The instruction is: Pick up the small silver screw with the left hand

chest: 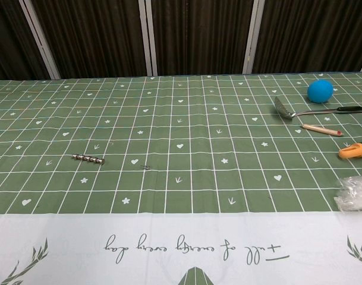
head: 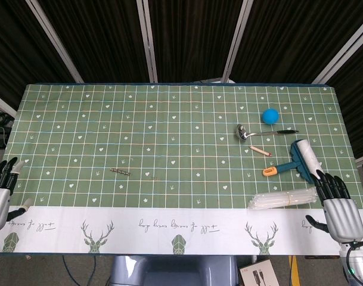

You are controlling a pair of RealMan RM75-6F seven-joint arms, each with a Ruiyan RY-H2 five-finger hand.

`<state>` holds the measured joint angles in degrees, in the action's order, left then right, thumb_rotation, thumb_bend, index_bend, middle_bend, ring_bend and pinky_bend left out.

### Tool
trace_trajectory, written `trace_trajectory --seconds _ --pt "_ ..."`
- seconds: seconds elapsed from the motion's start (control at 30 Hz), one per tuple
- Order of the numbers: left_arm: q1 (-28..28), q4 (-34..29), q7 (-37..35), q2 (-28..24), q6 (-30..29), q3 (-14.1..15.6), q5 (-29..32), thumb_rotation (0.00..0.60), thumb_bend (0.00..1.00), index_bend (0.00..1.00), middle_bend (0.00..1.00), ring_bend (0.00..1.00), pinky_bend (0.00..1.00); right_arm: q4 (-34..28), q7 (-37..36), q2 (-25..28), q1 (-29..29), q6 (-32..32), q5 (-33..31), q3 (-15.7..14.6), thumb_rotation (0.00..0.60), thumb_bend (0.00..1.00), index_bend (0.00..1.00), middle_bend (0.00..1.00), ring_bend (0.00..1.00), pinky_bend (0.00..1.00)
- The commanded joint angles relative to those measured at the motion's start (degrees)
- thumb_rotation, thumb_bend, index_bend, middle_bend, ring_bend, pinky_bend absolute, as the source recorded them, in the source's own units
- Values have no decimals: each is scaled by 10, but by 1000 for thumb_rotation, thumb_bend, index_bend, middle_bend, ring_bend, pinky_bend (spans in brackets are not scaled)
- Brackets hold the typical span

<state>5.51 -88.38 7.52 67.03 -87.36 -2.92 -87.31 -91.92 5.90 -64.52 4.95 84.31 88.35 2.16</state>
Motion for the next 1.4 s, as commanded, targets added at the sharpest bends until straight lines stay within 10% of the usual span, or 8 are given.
trace_trajectory --seconds 0.03,0.73,1.4 --pt "1 0 -3 -1 2 -1 1 600 180 20 0 0 0 2 -1 -1 0 1 1 0 600 34 0 0 0 59" --pt "20 -16 8 -3 33 0 3 600 180 51 0 0 0 -2 -16 10 -14 14 -4 -2 600 35 0 0 0 59" --pt "185 -38 166 46 233 -93 178 600 296 440 0 0 0 -5 -37 15 -17 14 -4 -2 600 36 0 0 0 59"
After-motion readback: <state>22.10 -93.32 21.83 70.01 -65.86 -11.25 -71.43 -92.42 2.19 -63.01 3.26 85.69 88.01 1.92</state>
